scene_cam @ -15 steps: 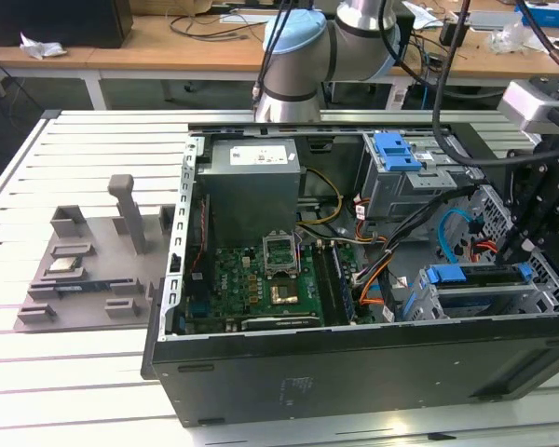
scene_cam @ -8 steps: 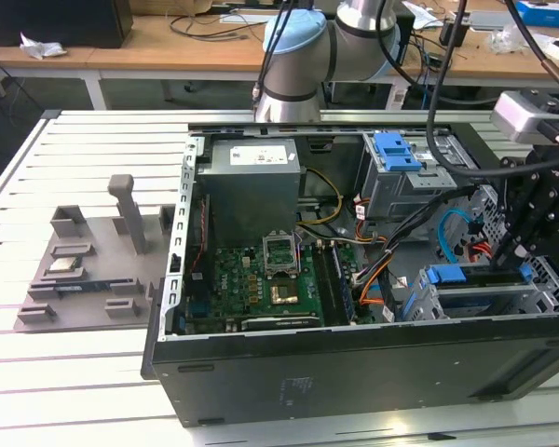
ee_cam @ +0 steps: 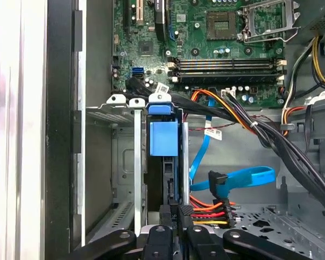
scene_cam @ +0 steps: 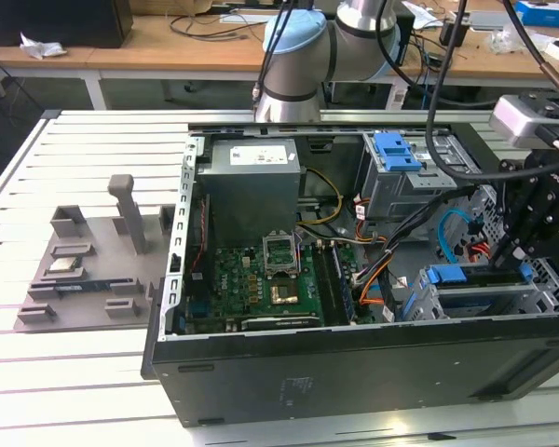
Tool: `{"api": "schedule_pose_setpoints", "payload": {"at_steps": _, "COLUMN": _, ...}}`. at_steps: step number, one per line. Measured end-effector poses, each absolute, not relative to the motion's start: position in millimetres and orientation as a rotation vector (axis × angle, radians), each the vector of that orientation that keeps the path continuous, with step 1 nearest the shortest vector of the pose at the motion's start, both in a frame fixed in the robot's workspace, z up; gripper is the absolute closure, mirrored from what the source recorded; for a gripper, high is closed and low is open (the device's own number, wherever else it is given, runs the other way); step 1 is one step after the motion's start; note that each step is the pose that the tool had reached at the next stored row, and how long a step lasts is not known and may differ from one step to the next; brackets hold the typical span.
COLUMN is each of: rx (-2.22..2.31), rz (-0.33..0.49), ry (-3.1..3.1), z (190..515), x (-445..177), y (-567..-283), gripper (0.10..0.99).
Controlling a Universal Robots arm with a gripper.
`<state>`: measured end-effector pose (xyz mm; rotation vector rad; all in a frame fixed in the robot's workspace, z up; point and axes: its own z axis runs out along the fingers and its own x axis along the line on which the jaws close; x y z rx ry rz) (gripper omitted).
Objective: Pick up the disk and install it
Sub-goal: 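Insert the first disk wire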
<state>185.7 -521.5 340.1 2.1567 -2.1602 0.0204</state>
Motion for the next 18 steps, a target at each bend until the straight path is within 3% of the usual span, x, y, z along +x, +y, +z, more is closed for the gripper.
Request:
{"api": "schedule_pose_setpoints", "payload": {"at_steps": 10, "rx": 2.157, "rz": 0.02, "ry": -2.16, "z": 336, "x": 185, "y": -522, "gripper": 0.918}}
{"api": "schedule_pose_setpoints", "payload": {"at_steps": 12, "rx": 2.157, "rz": 0.02, "ry": -2.16, "z": 336, "x": 185, "y": -522, "gripper": 0.906}}
{"api": "schedule_pose_setpoints", "payload": {"at_steps": 13, "rx": 2.157, "rz": 0.02, "ry": -2.16, "z": 336, "x": 185, "y": -522, "gripper": 0.843}}
{"api": "schedule_pose_setpoints", "payload": {"at_steps": 18, "rx": 2.157, "rz": 0.02, "ry": -2.16, "z": 350, "x": 185, "y": -521, "gripper": 0.843}}
